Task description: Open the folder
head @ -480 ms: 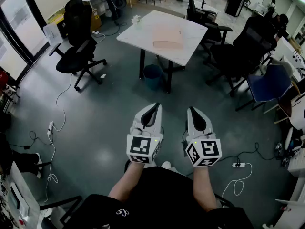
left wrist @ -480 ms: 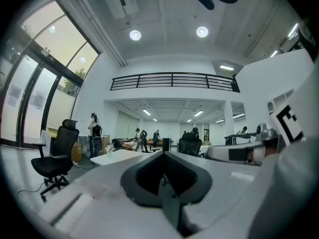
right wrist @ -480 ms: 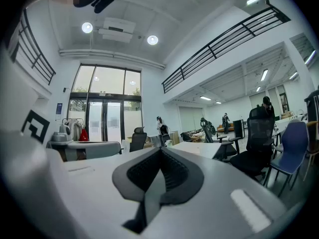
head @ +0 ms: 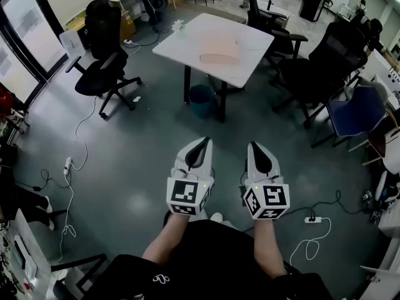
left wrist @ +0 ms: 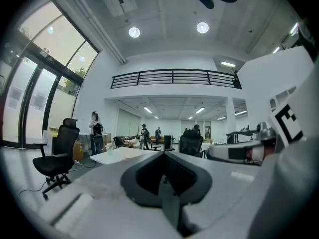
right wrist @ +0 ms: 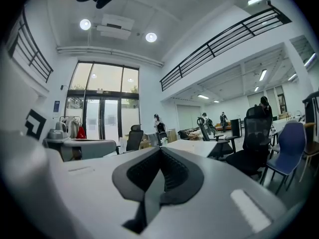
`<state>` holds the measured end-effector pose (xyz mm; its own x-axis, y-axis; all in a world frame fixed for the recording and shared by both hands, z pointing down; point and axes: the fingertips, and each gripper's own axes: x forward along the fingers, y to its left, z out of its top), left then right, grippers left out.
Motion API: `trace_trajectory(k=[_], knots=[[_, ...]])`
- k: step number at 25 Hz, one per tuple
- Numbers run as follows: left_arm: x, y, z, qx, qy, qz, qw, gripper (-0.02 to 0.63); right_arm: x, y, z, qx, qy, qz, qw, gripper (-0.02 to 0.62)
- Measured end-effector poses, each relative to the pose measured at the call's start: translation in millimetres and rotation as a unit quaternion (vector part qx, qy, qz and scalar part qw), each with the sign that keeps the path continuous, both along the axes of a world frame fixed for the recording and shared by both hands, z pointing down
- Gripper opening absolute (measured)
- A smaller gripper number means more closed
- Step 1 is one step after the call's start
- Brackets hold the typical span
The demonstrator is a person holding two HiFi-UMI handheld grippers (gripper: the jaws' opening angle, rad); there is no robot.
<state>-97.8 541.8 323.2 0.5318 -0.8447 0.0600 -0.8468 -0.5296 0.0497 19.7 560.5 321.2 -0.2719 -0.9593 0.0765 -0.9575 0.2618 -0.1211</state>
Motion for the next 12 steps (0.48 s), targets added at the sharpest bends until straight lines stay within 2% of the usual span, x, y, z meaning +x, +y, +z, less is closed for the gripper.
trace_trajectory(k=[8,12], knots=[[10.4,-17.9,11.3,-0.008,-0.006,-0.012,0.9999,0.0,12.4,-21.0,16.3,-0.016,-0.01,-0.013,1.0,-0.002],[7.7,-48.5,14.5,-0.007,-0.005,-0.019,0.9998,0.0,14.5,-52.2,17.7,-0.012,-0.009,-0.017,1.0,-0.001]])
